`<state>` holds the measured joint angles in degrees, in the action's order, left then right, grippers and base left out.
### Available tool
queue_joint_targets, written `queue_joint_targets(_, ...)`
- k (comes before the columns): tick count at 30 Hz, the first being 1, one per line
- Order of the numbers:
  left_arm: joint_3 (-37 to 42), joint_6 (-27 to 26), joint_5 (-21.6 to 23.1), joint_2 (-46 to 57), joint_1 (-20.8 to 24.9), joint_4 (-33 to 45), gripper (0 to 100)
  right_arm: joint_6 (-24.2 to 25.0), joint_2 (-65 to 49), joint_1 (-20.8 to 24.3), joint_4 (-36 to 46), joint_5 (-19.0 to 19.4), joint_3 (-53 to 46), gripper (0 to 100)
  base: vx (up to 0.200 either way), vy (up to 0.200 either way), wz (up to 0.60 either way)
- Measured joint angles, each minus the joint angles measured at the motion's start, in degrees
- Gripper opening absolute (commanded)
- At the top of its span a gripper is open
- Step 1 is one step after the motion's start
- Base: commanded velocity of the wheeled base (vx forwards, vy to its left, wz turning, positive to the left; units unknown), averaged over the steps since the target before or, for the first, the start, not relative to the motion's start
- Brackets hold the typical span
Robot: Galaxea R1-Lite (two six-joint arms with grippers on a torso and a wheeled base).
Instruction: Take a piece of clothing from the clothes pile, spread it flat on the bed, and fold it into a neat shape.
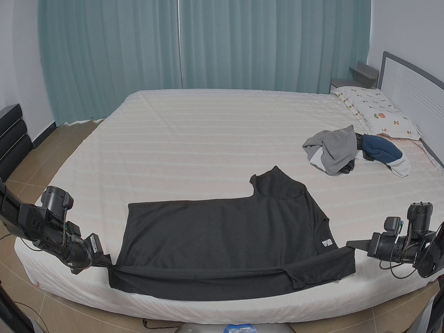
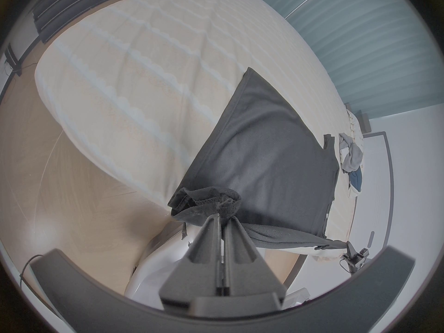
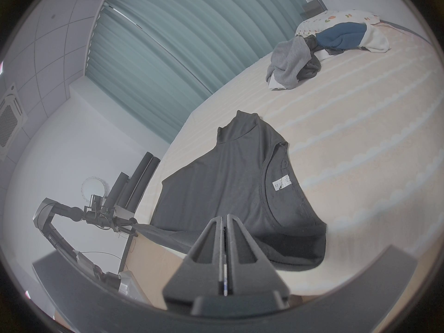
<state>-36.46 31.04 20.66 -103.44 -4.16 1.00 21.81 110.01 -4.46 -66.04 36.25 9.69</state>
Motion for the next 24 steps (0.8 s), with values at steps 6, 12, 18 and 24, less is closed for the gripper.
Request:
queue_joint_targets(6, -3.28, 0.87, -0.02, -3.82, 0.11, 0.04, 0, 0.00, 5.67, 0.37, 0.16, -0.32, 4.50, 0, 0.000, 0.000, 0.00)
queue_joint_targets(12, -6.18, 1.45, -0.09, -7.40, 0.22, 0.06, 0, 0.09, 10.63, 0.91, 0.54, -0.43, 8.77, 0, 0.000, 0.000, 0.00)
queue_joint_targets(18, -7.50, 1.43, -0.22, -9.92, 0.37, 0.00, 0, 0.27, 13.31, 1.30, 1.83, -0.43, 11.09, 0, 0.000, 0.000, 0.00)
queue_joint_targets(24, -8.41, 1.39, -0.46, -11.50, 0.44, -0.02, 0, 0.35, 15.24, 1.83, 1.91, -0.49, 12.39, 0, 0.000, 0.000, 0.00)
